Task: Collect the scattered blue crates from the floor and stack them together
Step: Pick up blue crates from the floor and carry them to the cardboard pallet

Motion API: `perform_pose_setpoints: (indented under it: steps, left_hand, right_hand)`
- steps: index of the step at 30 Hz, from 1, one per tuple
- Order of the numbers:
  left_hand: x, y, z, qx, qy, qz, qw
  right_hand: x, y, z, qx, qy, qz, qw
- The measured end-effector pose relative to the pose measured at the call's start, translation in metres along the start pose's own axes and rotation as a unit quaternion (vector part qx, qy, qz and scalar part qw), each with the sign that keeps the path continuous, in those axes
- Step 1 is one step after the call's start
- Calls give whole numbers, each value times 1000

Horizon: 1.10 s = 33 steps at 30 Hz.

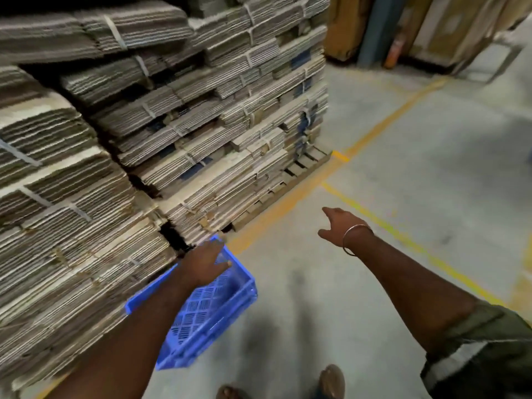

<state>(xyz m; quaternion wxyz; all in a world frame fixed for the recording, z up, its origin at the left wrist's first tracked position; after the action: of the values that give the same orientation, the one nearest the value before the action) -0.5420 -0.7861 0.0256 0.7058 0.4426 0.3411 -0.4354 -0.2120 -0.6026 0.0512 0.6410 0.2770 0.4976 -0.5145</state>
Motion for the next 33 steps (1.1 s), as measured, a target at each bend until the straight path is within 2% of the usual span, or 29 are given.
perform_pose_setpoints:
  steps: [6, 9, 15, 24, 33]
  left_hand:
    - [-32, 160, -89, 109, 22, -109, 988]
    - [-36, 238, -132, 157, 31, -115, 980]
    - [-31, 356, -199, 201, -9, -147, 969]
    - [-39, 476, -295, 243, -21, -128, 961]
    - [-49, 559, -439, 257, -61, -83, 961]
  right_hand:
    - [-63, 153, 14, 65, 24, -36, 997]
    - [-82, 225, 24, 103, 31, -57, 993]
    - [-109, 332, 39, 160, 59, -90, 981]
    - [-133, 424, 13, 201, 88, -115, 969]
    - [-173, 523, -60, 282, 84, -108, 950]
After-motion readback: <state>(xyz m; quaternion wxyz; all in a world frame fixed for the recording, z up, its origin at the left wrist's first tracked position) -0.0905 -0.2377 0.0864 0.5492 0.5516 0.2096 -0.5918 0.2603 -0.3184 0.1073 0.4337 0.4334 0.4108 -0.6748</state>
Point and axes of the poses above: each hand's wrist, its own z-axis away from the middle knuckle, its own x-axis out of the palm, y = z × x, the point moved 2 cm from there along -z, towards the middle knuckle, and after that the axes turned 1 degree about y, right-handed, at the moved point
